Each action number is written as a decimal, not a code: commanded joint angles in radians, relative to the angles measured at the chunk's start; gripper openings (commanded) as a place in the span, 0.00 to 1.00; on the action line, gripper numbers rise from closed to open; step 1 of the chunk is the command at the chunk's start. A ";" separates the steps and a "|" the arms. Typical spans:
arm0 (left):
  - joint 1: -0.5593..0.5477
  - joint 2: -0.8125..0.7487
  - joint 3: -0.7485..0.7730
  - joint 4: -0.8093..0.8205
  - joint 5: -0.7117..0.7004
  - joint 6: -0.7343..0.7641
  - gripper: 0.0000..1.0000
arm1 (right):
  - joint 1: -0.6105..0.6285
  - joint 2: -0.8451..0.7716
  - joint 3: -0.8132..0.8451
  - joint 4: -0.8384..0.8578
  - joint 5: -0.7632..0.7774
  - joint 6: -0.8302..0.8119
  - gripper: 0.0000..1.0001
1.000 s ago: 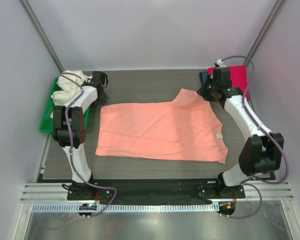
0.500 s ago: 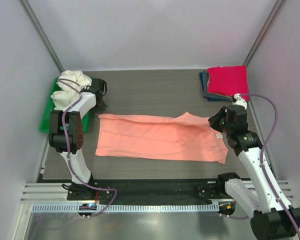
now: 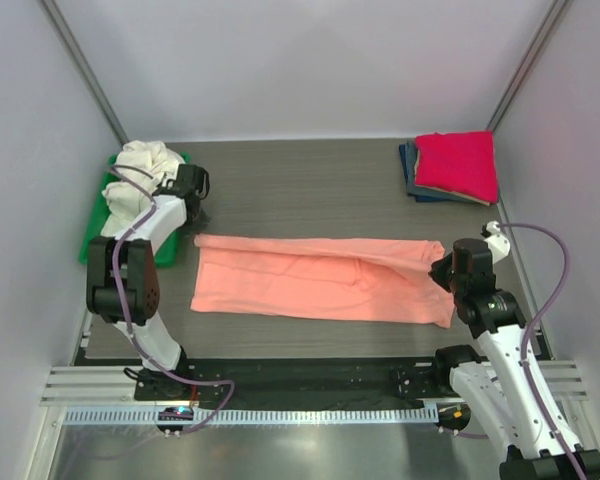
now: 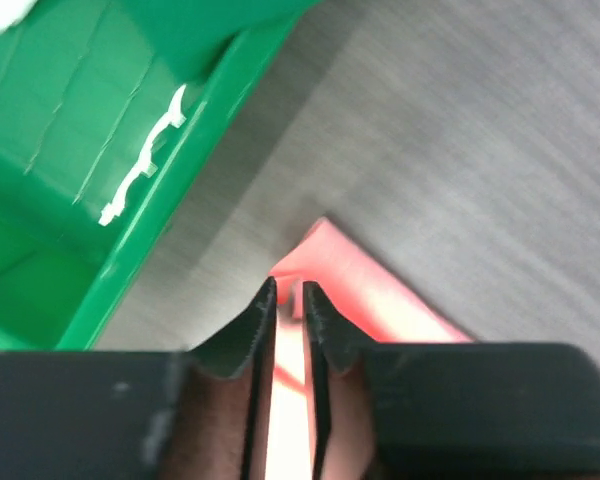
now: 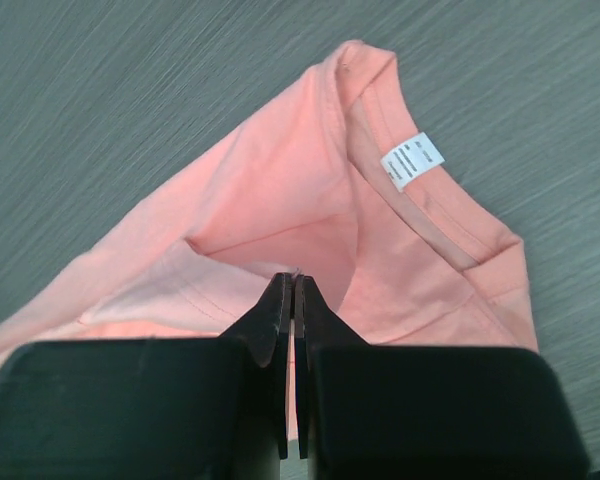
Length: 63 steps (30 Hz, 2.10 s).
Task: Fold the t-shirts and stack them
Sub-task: Fold the tshirt
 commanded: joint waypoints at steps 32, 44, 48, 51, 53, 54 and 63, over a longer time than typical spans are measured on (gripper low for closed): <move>-0.288 -0.069 -0.311 0.141 0.150 -0.084 0.34 | 0.165 0.816 0.054 0.401 -0.272 0.117 0.99; -0.403 -0.340 -0.682 0.164 0.299 -0.342 0.32 | 0.269 1.581 0.922 0.199 -0.368 -0.046 0.98; -0.530 -0.429 -0.770 0.259 0.378 -0.499 0.31 | 0.271 1.798 1.269 0.176 -0.383 -0.097 0.98; -0.639 -0.477 -0.803 0.312 0.406 -0.609 0.31 | 0.272 1.979 1.532 0.138 -0.466 -0.128 0.97; -0.715 -0.503 -0.802 0.297 0.395 -0.645 0.31 | 0.272 2.080 1.649 0.090 -0.451 -0.140 0.97; -0.733 -0.538 -0.800 0.272 0.397 -0.683 0.32 | 0.272 2.099 1.727 0.081 -0.430 -0.146 0.98; -0.934 -0.777 -0.667 -0.035 0.202 -0.755 0.39 | 0.257 2.115 1.784 0.171 -0.478 -0.157 0.99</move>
